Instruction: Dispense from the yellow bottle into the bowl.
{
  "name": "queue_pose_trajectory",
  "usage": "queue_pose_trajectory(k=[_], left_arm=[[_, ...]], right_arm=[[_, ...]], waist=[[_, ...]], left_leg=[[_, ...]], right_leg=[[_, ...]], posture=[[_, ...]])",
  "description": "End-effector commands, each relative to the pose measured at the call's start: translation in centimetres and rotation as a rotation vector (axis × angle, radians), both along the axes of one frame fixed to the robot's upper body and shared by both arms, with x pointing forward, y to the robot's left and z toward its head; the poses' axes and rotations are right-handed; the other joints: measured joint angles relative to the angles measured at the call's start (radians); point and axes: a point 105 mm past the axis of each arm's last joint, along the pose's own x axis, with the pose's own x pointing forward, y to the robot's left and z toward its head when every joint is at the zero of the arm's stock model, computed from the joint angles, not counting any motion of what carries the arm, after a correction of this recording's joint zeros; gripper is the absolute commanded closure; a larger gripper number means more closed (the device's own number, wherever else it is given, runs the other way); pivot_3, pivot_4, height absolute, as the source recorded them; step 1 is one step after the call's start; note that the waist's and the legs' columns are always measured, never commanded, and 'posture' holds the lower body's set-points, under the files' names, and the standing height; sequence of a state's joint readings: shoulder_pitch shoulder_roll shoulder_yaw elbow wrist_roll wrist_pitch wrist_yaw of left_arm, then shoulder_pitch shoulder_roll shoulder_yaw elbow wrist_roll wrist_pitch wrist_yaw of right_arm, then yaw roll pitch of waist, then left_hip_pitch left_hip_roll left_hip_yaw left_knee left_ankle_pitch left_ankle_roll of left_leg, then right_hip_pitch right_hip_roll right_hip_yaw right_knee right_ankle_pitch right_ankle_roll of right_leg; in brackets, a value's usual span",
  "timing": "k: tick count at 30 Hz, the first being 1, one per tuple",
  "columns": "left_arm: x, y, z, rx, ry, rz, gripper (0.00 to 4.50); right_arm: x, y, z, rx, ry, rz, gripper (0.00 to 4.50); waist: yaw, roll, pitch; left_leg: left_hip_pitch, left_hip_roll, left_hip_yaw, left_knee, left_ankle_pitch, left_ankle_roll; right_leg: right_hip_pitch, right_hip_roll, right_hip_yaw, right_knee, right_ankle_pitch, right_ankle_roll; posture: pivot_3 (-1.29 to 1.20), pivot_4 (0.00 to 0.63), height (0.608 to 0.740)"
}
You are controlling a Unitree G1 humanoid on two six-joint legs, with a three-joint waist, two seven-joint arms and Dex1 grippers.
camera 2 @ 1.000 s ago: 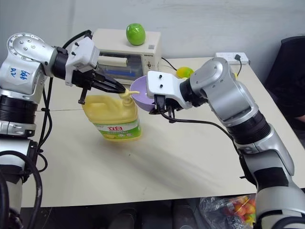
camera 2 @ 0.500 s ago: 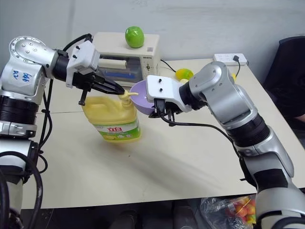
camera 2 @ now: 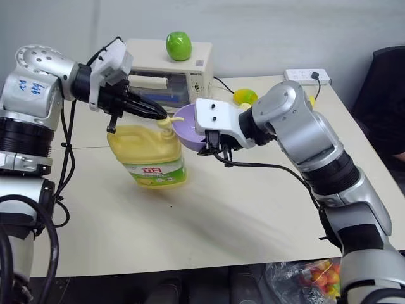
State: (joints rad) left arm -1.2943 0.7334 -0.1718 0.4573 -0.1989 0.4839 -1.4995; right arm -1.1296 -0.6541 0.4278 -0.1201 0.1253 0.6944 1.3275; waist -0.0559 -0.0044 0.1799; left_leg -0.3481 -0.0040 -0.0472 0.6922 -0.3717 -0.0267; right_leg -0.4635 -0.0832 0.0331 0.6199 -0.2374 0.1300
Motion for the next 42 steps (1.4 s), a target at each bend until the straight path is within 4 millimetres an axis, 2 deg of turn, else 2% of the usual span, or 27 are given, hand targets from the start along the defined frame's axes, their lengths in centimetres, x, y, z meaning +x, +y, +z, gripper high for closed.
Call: queue_pose_trajectory(k=[1, 5, 10, 12, 16, 18, 21, 25, 29, 32, 33, 34, 36, 42], left_arm=[[-2.4, 0.2, 4.4, -0.089, -0.098, -0.045, 4.30], [-4.1, 0.9, 6.7, -0.179, -0.118, -0.056, 4.30], [-6.1, 2.6, 7.3, -0.284, -0.077, -0.019, 4.30], [-8.2, 3.6, 5.6, -0.280, -0.012, -0.022, 4.30], [-11.3, 4.3, 1.9, -0.224, 0.078, -0.013, 4.30], [-12.4, 4.9, -0.2, -0.188, 0.111, 0.040, 4.30], [-13.8, 6.2, -2.0, -0.166, 0.168, 0.116, 3.72], [-15.7, 7.7, -2.6, -0.118, 0.192, 0.166, 2.57], [-16.2, 8.6, -2.4, -0.080, 0.181, 0.194, 1.36], [-16.1, 8.6, -2.2, -0.076, 0.159, 0.198, 0.44], [-16.0, 8.6, -2.3, -0.078, 0.155, 0.197, 0.12], [-15.9, 8.5, -2.3, -0.080, 0.154, 0.196, 0.00], [-15.8, 8.3, -2.6, -0.079, 0.148, 0.191, 0.00], [-15.2, 8.1, -2.7, -0.094, 0.138, 0.185, 0.00]], right_arm=[[-0.5, 0.1, 1.3, 0.029, -0.060, 0.026, 4.50], [-0.6, 0.0, 1.3, 0.033, -0.061, 0.026, 4.50], [-0.5, -0.9, 0.5, 0.047, -0.062, -0.010, 4.50], [-0.3, -1.9, -0.7, 0.064, -0.062, -0.056, 4.50], [-0.3, -3.9, -3.1, 0.074, -0.073, -0.123, 4.50], [-0.2, -5.5, -5.1, 0.069, -0.077, -0.185, 4.50], [0.1, -7.6, -7.7, 0.063, -0.087, -0.269, 4.50], [0.4, -10.2, -10.9, 0.033, -0.103, -0.354, 4.50], [1.2, -12.0, -12.9, 0.027, -0.123, -0.416, 4.50], [2.0, -12.8, -14.0, 0.015, -0.154, -0.437, 4.50], [2.2, -13.0, -14.5, 0.012, -0.154, -0.442, 4.18], [2.3, -13.1, -14.9, 0.011, -0.150, -0.447, 3.84], [2.5, -13.3, -15.5, 0.018, -0.136, -0.459, 3.31], [2.9, -13.7, -15.8, 0.016, -0.138, -0.467, 1.16]], waist=[[-0.001, 0.000, 0.000], [-0.003, 0.000, 0.000], [-0.002, 0.000, 0.000], [-0.002, 0.000, 0.000], [0.002, -0.002, 0.001], [0.004, -0.003, 0.001], [0.010, -0.004, 0.002], [0.018, -0.006, 0.003], [0.019, -0.007, 0.004], [0.018, -0.008, 0.005], [0.017, -0.008, 0.005], [0.017, -0.008, 0.005], [0.018, -0.008, 0.005], [0.016, -0.008, 0.005]], left_leg=[[-0.006, 0.000, 0.000, 0.002, 0.002, -0.004], [-0.016, -0.001, 0.000, 0.002, 0.003, -0.006], [-0.019, -0.001, 0.000, 0.004, 0.003, -0.006], [-0.019, -0.001, 0.000, 0.004, 0.003, -0.006], [-0.019, -0.001, -0.001, 0.005, 0.003, -0.006], [-0.019, -0.001, -0.001, 0.006, 0.003, -0.006], [-0.018, -0.001, 0.000, 0.006, 0.003, -0.006], [-0.013, -0.001, 0.001, 0.006, 0.001, -0.003], [0.005, 0.000, 0.001, 0.000, 0.000, -0.001], [0.020, 0.001, 0.001, -0.007, 0.000, -0.001], [0.021, 0.001, 0.002, -0.008, 0.000, -0.001], [0.021, 0.001, 0.002, -0.009, 0.000, -0.001], [0.021, 0.001, 0.001, -0.010, 0.000, -0.001], [0.020, 0.001, 0.002, -0.011, 0.000, -0.001]], right_leg=[[-0.007, 0.000, 0.000, 0.001, 0.000, 0.000], [-0.019, 0.000, 0.001, 0.003, 0.000, 0.000], [-0.020, -0.001, 0.001, 0.002, 0.000, 0.000], [-0.019, -0.001, 0.001, 0.002, 0.000, 0.000], [-0.019, -0.001, 0.001, 0.003, 0.000, 0.000], [-0.018, -0.001, 0.001, 0.003, 0.001, 0.001], [-0.016, -0.001, 0.002, 0.002, 0.001, 0.001], [-0.013, -0.001, 0.003, 0.000, 0.003, 0.000], [0.004, 0.001, 0.003, -0.006, 0.001, -0.003], [0.019, 0.002, 0.003, -0.013, -0.005, -0.013], [0.019, 0.002, 0.003, -0.013, -0.004, -0.013], [0.019, 0.002, 0.003, -0.013, -0.003, -0.011], [0.019, 0.002, 0.003, -0.013, 0.000, -0.006], [0.018, 0.002, 0.003, -0.015, 0.000, -0.005]], posture=[[0.00, 0.150, 0.740], [0.00, 0.150, 0.740], [0.00, 0.150, 0.740], [0.00, 0.150, 0.740], [0.00, 0.150, 0.740], [0.00, 0.150, 0.740], [0.00, 0.150, 0.740], [0.00, 0.150, 0.740], [0.00, 0.150, 0.740], [0.00, 0.150, 0.740], [0.00, 0.150, 0.740], [0.00, 0.150, 0.740], [0.00, 0.150, 0.740], [0.00, 0.150, 0.740]])
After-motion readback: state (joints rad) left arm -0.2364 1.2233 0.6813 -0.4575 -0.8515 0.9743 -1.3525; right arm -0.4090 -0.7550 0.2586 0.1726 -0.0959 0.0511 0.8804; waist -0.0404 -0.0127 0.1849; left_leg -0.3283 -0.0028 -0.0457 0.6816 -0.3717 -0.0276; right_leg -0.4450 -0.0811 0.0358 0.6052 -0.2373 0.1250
